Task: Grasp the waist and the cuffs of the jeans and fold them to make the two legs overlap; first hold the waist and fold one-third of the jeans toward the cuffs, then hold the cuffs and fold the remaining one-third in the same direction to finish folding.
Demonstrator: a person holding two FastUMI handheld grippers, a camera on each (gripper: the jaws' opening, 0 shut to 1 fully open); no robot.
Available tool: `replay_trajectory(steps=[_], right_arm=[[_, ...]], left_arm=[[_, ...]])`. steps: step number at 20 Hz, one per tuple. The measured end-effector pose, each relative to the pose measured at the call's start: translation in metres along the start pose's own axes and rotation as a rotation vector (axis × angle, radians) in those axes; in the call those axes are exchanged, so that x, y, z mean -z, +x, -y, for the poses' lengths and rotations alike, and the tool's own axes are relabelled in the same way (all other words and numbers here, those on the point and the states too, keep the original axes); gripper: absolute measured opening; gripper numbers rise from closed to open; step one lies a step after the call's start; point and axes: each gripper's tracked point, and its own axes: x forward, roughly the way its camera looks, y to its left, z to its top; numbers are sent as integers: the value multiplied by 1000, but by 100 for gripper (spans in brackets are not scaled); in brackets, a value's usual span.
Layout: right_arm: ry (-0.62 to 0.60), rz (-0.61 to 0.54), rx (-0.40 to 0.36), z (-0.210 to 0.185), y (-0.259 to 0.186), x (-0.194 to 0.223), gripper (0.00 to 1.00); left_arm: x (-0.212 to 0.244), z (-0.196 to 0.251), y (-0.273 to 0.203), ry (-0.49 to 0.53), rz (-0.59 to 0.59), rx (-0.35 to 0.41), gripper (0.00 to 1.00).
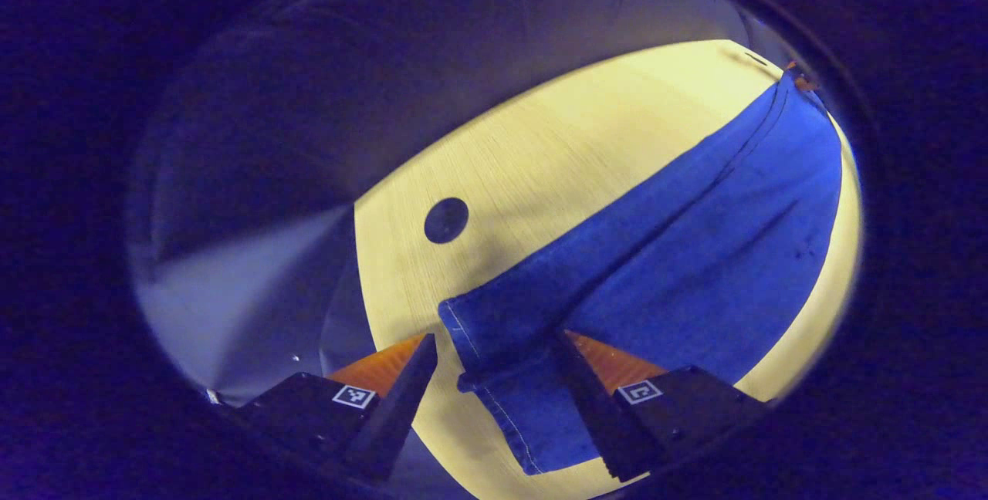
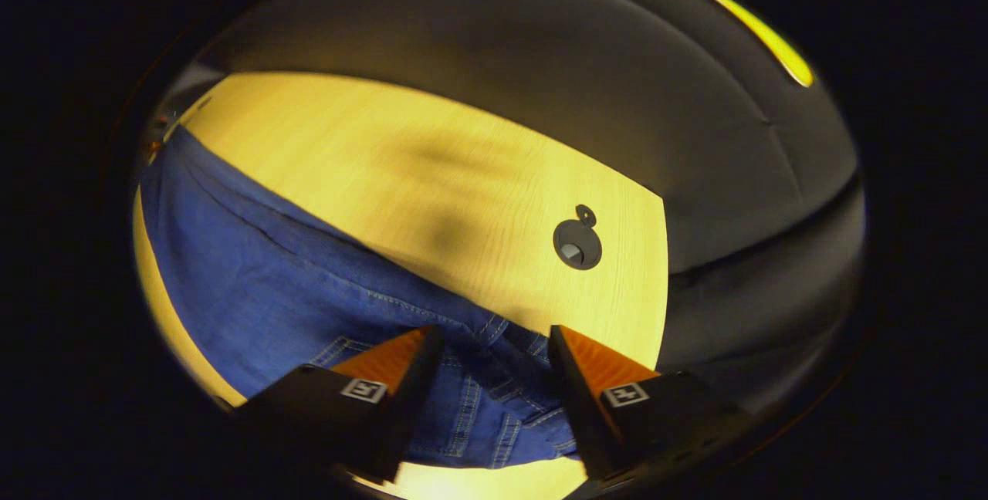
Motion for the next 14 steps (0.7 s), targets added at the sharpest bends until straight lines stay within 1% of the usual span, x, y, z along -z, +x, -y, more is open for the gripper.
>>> replay_trajectory(steps=[2, 3, 4, 6, 9, 11, 12, 14], right_arm=[[98, 92, 9, 8, -23, -14, 100], [153, 129, 6, 13, -35, -20, 98], [215, 163, -2, 17, -45, -23, 98], [346, 209, -23, 20, -56, -18, 98], [524, 237, -30, 26, -41, 12, 98], [658, 230, -19, 34, -34, 40, 96], [744, 224, -4, 39, -27, 55, 99], [968, 212, 6, 45, -18, 82, 98]], left_arm=[[-25, -2, -23, -36, 124, -28, 98], [-39, -2, -38, -55, 188, -36, 97], [-53, 0, -51, -82, 259, -37, 98], [-75, 3, -82, -158, 364, -42, 98], [-108, 22, -126, -301, 493, 12, 98], [-121, 39, -154, -343, 563, 44, 98], [-128, 51, -178, -363, 598, 59, 98], [-137, 82, -212, -390, 643, 116, 98]])
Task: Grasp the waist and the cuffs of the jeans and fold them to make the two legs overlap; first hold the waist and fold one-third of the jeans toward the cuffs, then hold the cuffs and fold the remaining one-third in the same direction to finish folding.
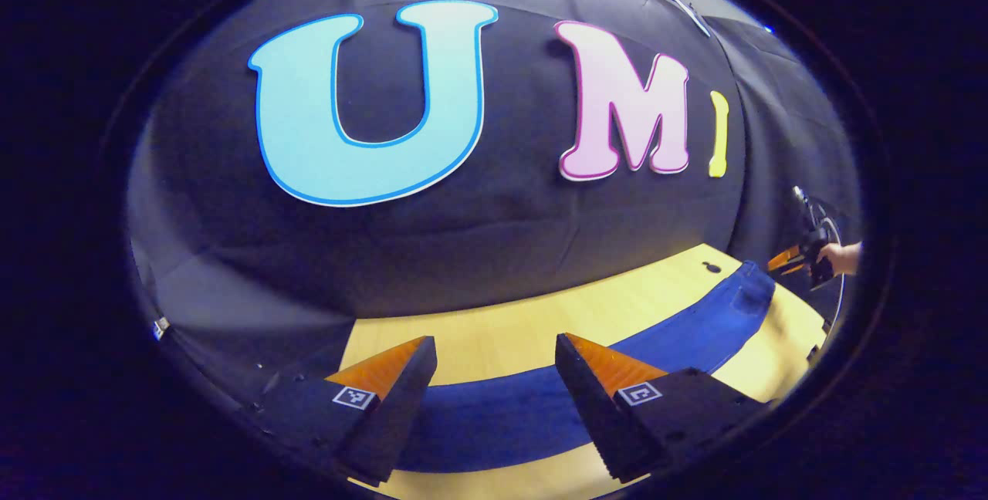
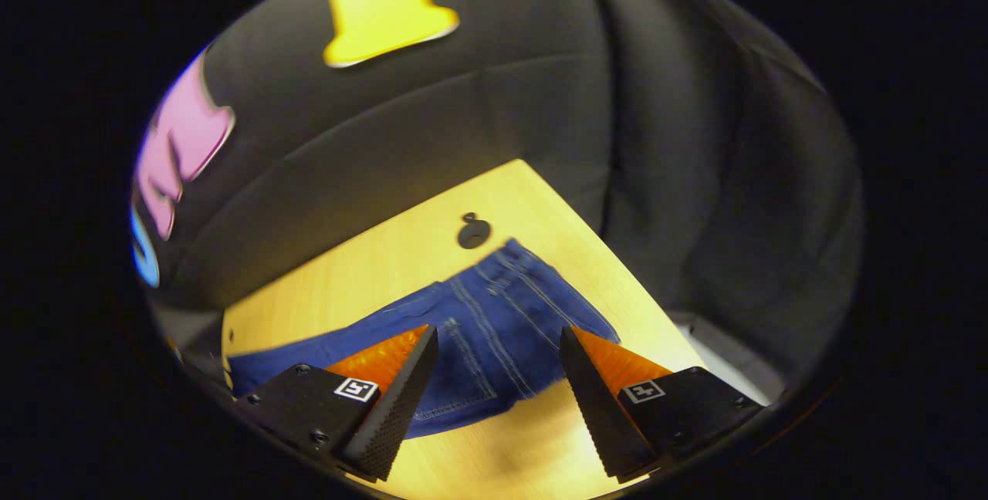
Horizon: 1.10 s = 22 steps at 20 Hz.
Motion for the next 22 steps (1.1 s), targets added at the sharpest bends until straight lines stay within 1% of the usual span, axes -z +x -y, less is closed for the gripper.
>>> replay_trajectory(steps=[2, 3, 4, 5, 6, 7, 8, 10, 11, 12, 13, 14, 15, 16, 17, 18, 19, 20, 21, 22], right_arm=[[215, -15, -13, 15, 13, 16, 98], [282, -38, -18, 17, 20, 25, 98], [318, -73, -25, 23, 22, 36, 98], [340, -101, -19, 28, 26, 45, 98], [355, -101, -23, 32, 28, 45, 98], [384, -69, -29, 33, 36, 38, 98], [417, -57, -30, 33, 39, 34, 92], [455, -44, -29, 33, 39, 32, 92], [446, -28, -17, 34, 38, 33, 92], [419, -6, 7, 36, 37, 33, 92], [390, 26, 32, 37, 37, 31, 89], [356, 34, 65, 39, 37, 36, 89], [342, 31, 71, 39, 37, 40, 60], [355, 34, 56, 37, 38, 42, 41], [380, 13, 29, 36, 41, 43, 49], [434, 14, -7, 35, 39, 40, 33], [474, 19, -26, 37, 40, 37, 27], [496, 43, -24, 41, 42, 32, 10], [484, 57, -12, 41, 42, 27, 7], [442, 62, -3, 40, 40, 28, 5]], left_arm=[[-14, 39, -19, 3, 7, 41, 98], [-11, 55, -22, 22, -2, 56, 98], [-9, 63, -26, 38, -8, 65, 98], [-8, 71, -27, 49, -7, 73, 98], [-10, 79, -29, 51, -6, 82, 98], [-10, 86, -30, 43, -4, 83, 98], [-11, 90, -31, 33, -5, 84, 98], [-8, 93, -30, 7, -9, 78, 98], [-4, 94, -30, -5, -17, 74, 98], [-1, 94, -30, -18, -27, 71, 98], [4, 94, -30, -28, -37, 65, 98], [6, 94, -30, -32, -46, 60, 98], [11, 91, -32, -31, -52, 51, 98], [12, 90, -32, -30, -57, 45, 98], [13, 89, -33, -31, -61, 39, 98], [14, 89, -34, -33, -65, 33, 98], [15, 88, -36, -35, -70, 26, 98], [14, 89, -39, -28, -72, 23, 98], [12, 89, -42, -15, -65, 21, 98], [9, 89, -46, -4, -57, 19, 98]])
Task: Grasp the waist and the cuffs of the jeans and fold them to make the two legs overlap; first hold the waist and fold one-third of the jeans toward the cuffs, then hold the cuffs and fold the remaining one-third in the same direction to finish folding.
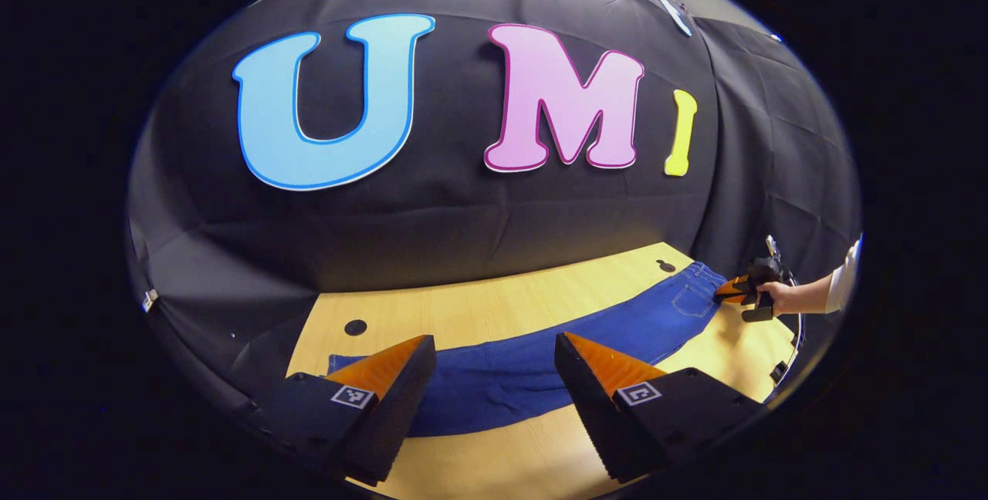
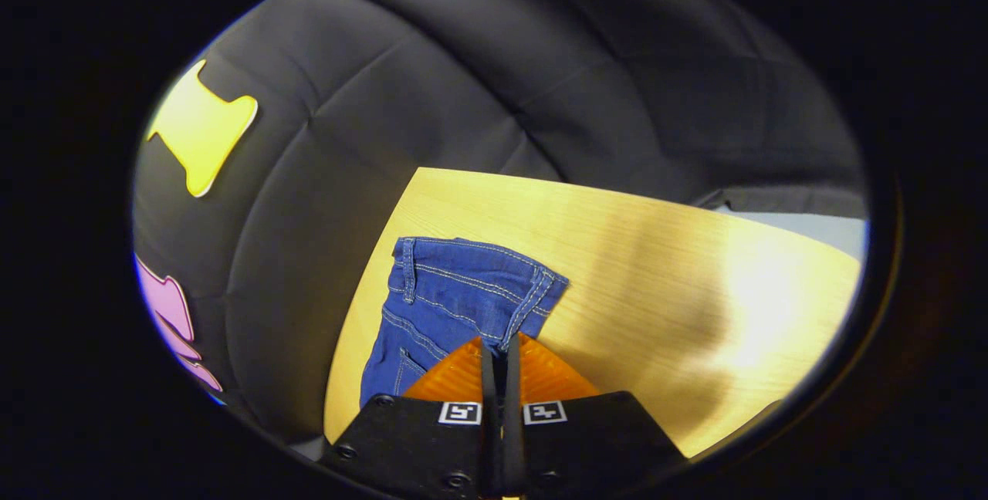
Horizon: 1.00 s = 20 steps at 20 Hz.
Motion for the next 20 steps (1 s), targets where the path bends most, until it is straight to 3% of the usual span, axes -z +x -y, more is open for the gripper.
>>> replay_trajectory(steps=[6, 10, 15, 18, 20], right_arm=[[-314, 120, -171, -97, -61, -34, 5], [-447, 101, -363, -178, -102, -8, 5], [-554, -8, -625, -249, -154, 67, 4], [-575, -127, -756, -269, -175, 115, 4], [-573, -264, -791, -250, -161, 164, 4]], left_arm=[[3, -15, -20, -33, 20, -34, 98], [11, -22, -37, -64, 29, -55, 98], [22, -34, -59, -101, 44, -77, 98], [31, -44, -69, -169, 31, -107, 98], [35, -44, -74, -203, 27, -109, 98]])
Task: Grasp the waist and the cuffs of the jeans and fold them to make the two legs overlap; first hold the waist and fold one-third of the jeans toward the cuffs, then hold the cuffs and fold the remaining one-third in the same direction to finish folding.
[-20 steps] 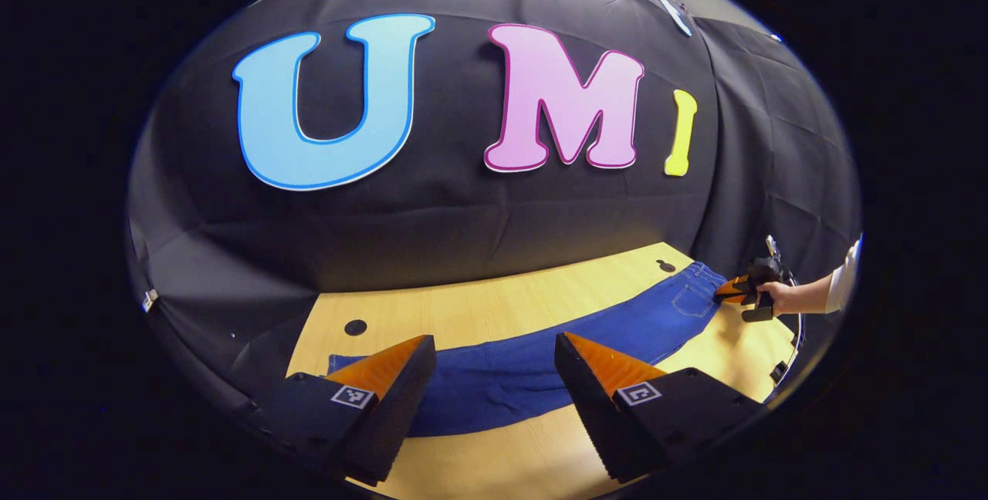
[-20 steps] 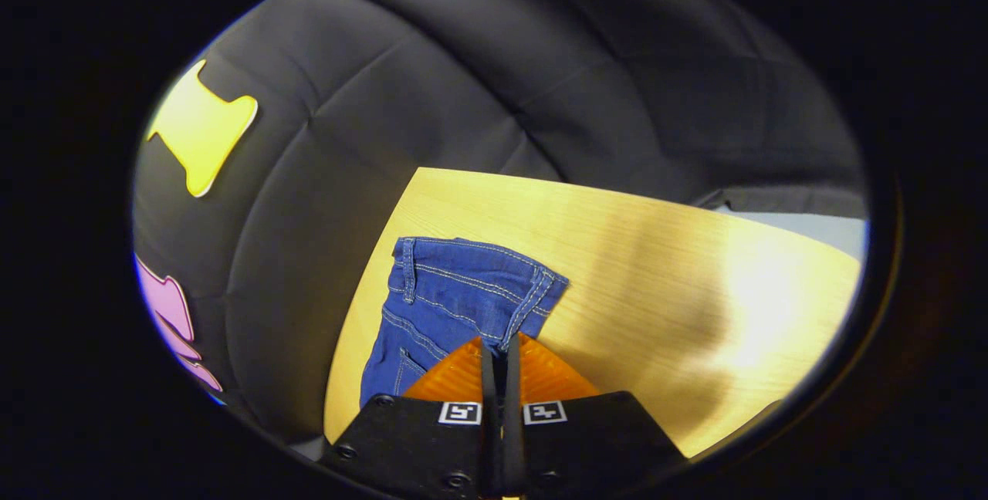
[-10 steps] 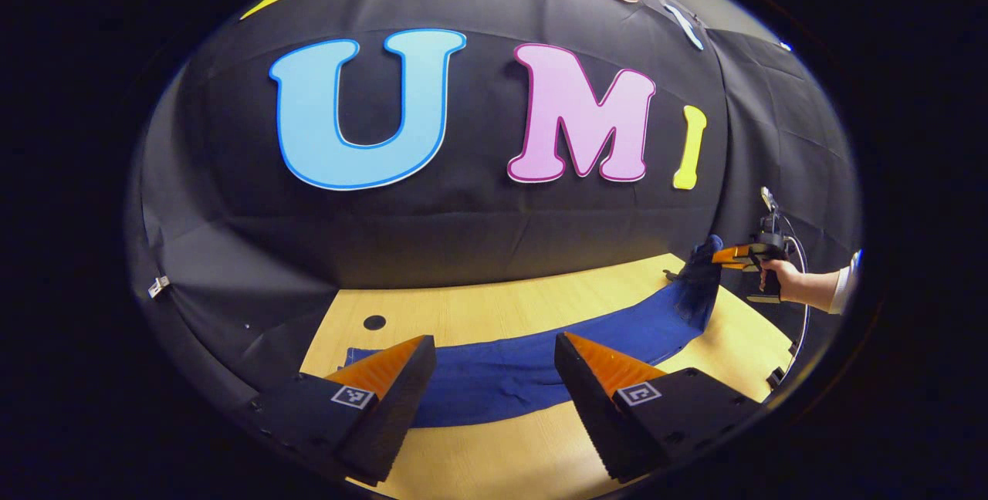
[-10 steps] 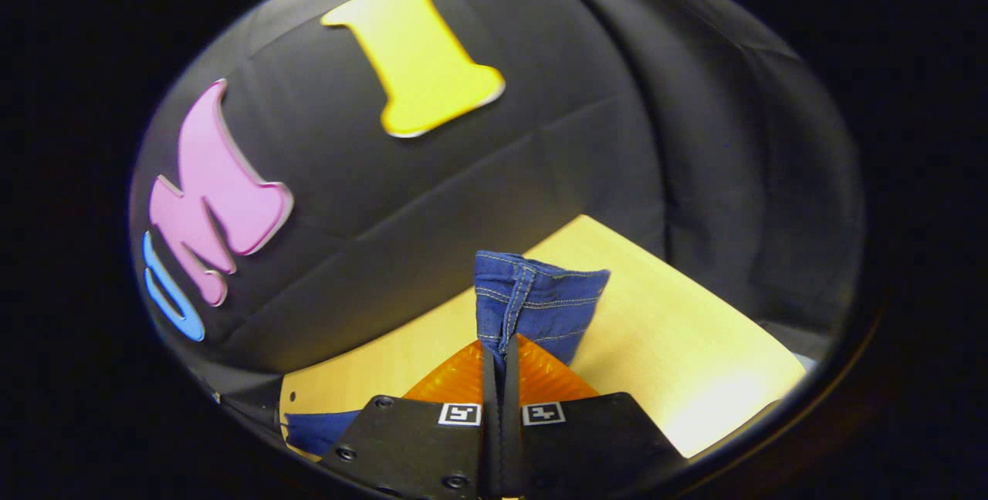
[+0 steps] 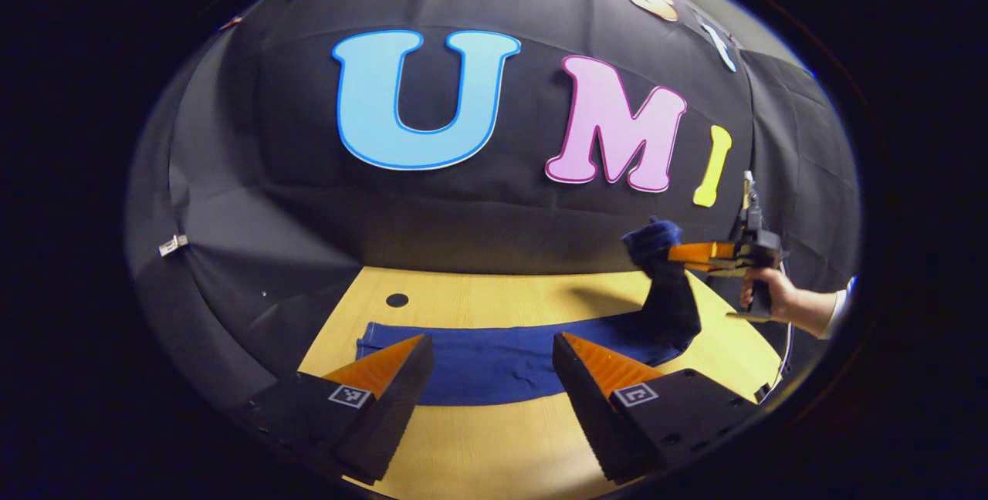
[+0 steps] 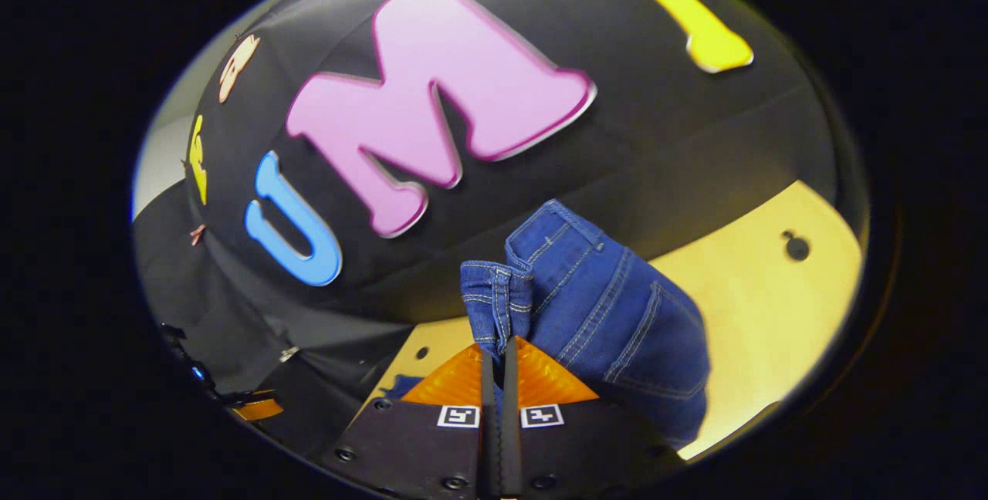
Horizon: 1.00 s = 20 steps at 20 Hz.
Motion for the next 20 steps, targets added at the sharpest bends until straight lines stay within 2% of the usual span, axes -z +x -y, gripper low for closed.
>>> replay_trajectory(steps=[1, 4, 6, 9, 11, 12, 13, 16, 18, 19, 20], right_arm=[[3, -61, -15, -7, 19, 38, 5], [-42, -263, 16, 16, 40, 131, 4], [-37, -358, 20, 19, 56, 167, 5], [-41, -489, 66, 27, 61, 198, 4], [-11, -519, 56, 23, 64, 195, 5], [0, -508, 55, 23, 63, 195, 10], [18, -498, 34, 15, 61, 192, 22], [28, -436, -73, -18, 51, 167, 78], [1, -391, -122, -36, 35, 144, 78], [-7, -371, -141, -42, 27, 133, 78], [-9, -351, -154, -45, 19, 121, 78]], left_arm=[[2, -1, 1, -10, 1, -3, 97], [11, -3, 0, -34, -16, -5, 96], [22, -6, 4, -64, -45, -12, 96], [37, -12, 15, -155, -81, -1, 96], [49, -21, 27, -218, -105, -3, 96], [54, -26, 34, -246, -120, -3, 96], [61, -34, 42, -265, -133, -9, 96], [82, -70, 69, -290, -182, -59, 96], [87, -98, 83, -321, -201, -94, 96], [87, -113, 89, -333, -208, -113, 92], [87, -126, 98, -342, -218, -125, 96]])
